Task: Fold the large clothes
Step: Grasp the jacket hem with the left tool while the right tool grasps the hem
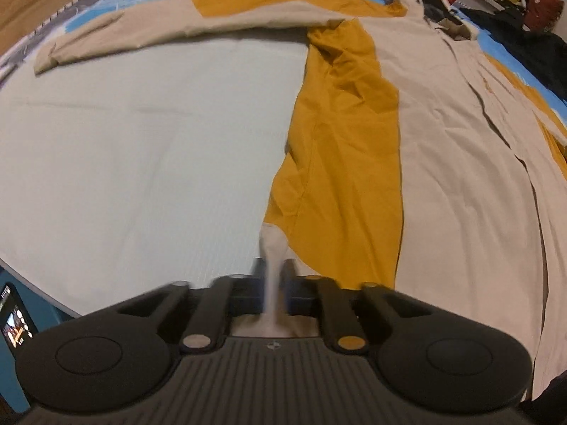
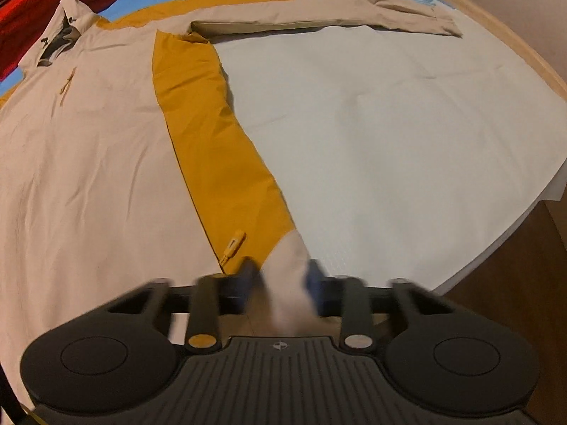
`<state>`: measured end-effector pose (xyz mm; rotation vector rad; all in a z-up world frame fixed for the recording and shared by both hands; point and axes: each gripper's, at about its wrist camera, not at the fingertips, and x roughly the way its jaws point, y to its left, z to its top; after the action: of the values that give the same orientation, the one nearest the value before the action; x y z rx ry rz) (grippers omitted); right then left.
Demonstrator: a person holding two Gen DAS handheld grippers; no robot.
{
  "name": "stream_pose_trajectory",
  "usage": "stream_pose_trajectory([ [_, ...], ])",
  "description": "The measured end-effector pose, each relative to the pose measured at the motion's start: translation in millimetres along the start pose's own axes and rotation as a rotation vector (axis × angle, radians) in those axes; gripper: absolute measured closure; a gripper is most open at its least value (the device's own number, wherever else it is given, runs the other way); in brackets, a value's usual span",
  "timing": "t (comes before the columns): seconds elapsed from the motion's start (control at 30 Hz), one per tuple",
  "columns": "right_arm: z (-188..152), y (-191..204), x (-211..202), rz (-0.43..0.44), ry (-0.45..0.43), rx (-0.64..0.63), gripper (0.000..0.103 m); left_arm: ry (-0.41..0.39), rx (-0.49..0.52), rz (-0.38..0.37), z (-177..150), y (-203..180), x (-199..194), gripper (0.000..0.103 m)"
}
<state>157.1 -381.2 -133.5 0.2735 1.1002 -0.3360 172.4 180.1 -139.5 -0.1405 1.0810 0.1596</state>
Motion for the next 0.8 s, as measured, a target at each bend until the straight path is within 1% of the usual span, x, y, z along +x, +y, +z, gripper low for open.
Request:
stream_pose_trajectory([
  [0.03,1,-2,-3,0.018,-0.013,0.011,0.1,-0.018,0.002,-0.008,-2,-1,-6,0.101],
  [0.1,1,-5,-11,0.043,-0.041,0.024,0.103,-0.053,0.017,-0.012,-6,-4,-21,0.102],
  [0.2,0,-9,-23,0.029,-0.083,0.029,0.103,-0.089,0.054,0.005,-9,-11,-36,0.102],
  [0.23,0,-9,-26,0.014,-0.093,0.028,0.103,-0.086,0.063,0.02,-10,-12,-39,0.102],
  [0.3,-1,-8,-28,-0.019,-0.097,0.018,0.103,-0.044,0.066,0.037,-11,-11,-33,0.102],
  [0.37,-3,-4,-24,-0.057,-0.082,-0.011,0.103,0.0,0.079,0.054,-11,-12,-27,0.102],
  [0.4,-4,-1,-21,-0.069,-0.073,-0.027,0.103,0.01,0.099,0.077,-11,-16,-24,0.1],
  [0.43,-4,2,-19,-0.083,-0.068,-0.043,0.102,0.007,0.122,0.101,-10,-20,-23,0.099],
  [0.47,-4,5,-19,-0.103,-0.08,-0.049,0.1,-0.01,0.142,0.125,-10,-24,-24,0.097],
  [0.5,-3,8,-21,-0.125,-0.119,-0.049,0.099,-0.046,0.165,0.145,-8,-29,-29,0.095],
  [0.53,-3,11,-27,-0.134,-0.167,-0.061,0.095,-0.086,0.186,0.152,-6,-34,-34,0.088],
  [0.57,-3,13,-33,-0.125,-0.207,-0.077,0.092,-0.132,0.204,0.135,-4,-40,-40,0.084],
  [0.6,-2,17,-37,-0.098,-0.236,-0.093,0.083,-0.161,0.21,0.098,-1,-44,-43,0.08],
  [0.63,-2,21,-40,-0.062,-0.256,-0.111,0.071,-0.17,0.208,0.06,0,-47,-44,0.077],
  [0.67,-2,26,-40,-0.026,-0.262,-0.132,0.066,-0.158,0.199,0.019,2,-50,-40,0.076],
  [0.7,-3,31,-37,0.011,-0.242,-0.152,0.059,-0.115,0.185,-0.017,2,-52,-32,0.073],
  [0.73,-3,33,-31,0.042,-0.205,-0.164,0.057,-0.052,0.169,-0.037,0,-55,-22,0.071],
  [0.77,-4,37,-21,0.067,-0.135,-0.178,0.057,0.04,0.15,-0.045,-2,-55,-6,0.064],
  [0.8,-6,41,-9,0.073,-0.05,-0.193,0.057,0.099,0.137,-0.04,-4,-55,3,0.063],
])
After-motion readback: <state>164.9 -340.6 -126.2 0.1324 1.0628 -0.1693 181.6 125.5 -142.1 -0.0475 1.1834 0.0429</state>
